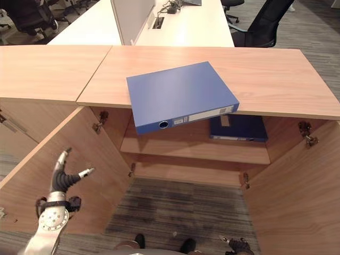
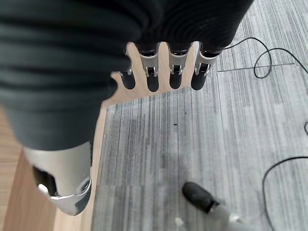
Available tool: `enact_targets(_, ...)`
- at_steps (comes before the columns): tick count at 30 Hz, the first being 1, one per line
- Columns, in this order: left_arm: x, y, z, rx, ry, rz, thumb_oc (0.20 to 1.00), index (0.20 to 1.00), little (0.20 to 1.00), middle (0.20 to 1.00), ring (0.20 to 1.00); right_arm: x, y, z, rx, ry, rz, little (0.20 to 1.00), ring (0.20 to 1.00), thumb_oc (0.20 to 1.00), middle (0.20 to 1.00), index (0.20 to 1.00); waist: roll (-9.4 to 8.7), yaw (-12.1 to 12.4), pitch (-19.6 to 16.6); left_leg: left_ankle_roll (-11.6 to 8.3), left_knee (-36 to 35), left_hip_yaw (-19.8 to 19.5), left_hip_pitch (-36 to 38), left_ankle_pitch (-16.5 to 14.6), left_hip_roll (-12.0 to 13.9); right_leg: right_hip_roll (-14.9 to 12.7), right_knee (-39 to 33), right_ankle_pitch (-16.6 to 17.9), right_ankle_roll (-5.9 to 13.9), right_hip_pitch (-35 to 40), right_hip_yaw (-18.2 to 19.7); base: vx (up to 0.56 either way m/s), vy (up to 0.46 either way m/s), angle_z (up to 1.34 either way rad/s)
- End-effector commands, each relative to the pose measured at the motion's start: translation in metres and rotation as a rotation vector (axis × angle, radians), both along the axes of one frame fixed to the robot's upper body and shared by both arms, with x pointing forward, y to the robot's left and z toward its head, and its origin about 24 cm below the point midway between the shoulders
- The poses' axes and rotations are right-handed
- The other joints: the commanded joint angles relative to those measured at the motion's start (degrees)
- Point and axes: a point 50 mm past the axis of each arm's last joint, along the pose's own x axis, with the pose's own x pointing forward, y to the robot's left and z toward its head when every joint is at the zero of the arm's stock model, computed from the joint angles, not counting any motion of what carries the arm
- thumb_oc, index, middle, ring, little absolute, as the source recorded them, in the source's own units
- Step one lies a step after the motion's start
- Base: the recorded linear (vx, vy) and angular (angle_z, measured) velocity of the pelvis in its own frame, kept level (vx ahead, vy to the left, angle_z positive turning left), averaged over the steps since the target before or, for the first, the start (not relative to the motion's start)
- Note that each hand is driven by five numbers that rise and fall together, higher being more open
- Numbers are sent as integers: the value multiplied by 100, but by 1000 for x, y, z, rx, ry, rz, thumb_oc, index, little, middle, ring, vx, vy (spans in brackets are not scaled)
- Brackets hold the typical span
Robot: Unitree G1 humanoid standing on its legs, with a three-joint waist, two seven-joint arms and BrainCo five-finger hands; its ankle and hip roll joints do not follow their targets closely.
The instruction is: Put the empty folder in the office cabinet
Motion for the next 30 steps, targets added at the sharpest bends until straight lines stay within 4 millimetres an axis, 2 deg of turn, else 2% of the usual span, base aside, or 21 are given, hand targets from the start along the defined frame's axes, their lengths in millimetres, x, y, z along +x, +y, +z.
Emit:
enact_targets(1,1,2,39,257,-180,-39,1000,1000,1000,1000,1000,6,21,-5,20,-6,42,1000,1000,1000,1000,1000,-450,33,-79,-162,-172,126,-363,96,-35,-265,1,-474,554,391,513,0,0,0)
enact_targets(6,3,1,54,431,-255,-27,1000,1000,1000,1000,1000,5,25,-6,24,-6,51,1000,1000,1000,1000,1000,-463,-4,-121,-172,-172,132,-308,54,-27,-255,1,-465,573,389,575,-8,6,-5)
enact_targets(13,5,-2,63,530,-304,-30,1000,1000,1000,1000,1000,1,27,-7,24,4,47,1000,1000,1000,1000,1000,-492,-45,-166,-171,-172,150,-276,31,-14,-248,1,-456,585,401,641,-2,0,-5)
enact_targets(20,19,-25,78,621,-366,-176,1000,1000,1000,1000,1000,1,21,-6,4,11,47,1000,1000,1000,1000,1000,-481,-183,-231,-172,-172,185,-264,24,-23,-237,1,-438,598,392,701,0,0,0)
enact_targets(22,22,-32,78,625,-371,-207,1000,1000,1000,1000,1000,1,21,-6,1,13,50,1000,1000,1000,1000,1000,-478,-221,-244,-166,-172,199,-253,14,-25,-236,1,-438,603,395,708,-39,10,-1)
enact_targets(23,23,-32,78,624,-372,-208,1000,1000,1000,1000,1000,1,21,-6,0,13,48,1000,1000,1000,1000,1000,-479,-203,-215,-130,-172,271,-299,124,-46,-261,1,-349,575,350,606,0,0,0)
enact_targets(26,30,-44,82,624,-406,-249,1000,1000,1000,1000,1000,1,21,-6,-5,16,59,1000,1000,1000,1000,1000,-480,-299,-282,-148,-172,216,-236,2,-36,-248,1,-429,606,388,740,24,2,-8)
enact_targets(30,36,-54,83,647,-421,-285,1000,1000,1000,1000,1000,2,21,-5,-17,17,65,1000,1000,1000,1000,1000,-481,-350,-294,-106,-172,315,-259,77,-58,-271,1,-341,585,342,687,-44,18,-8)
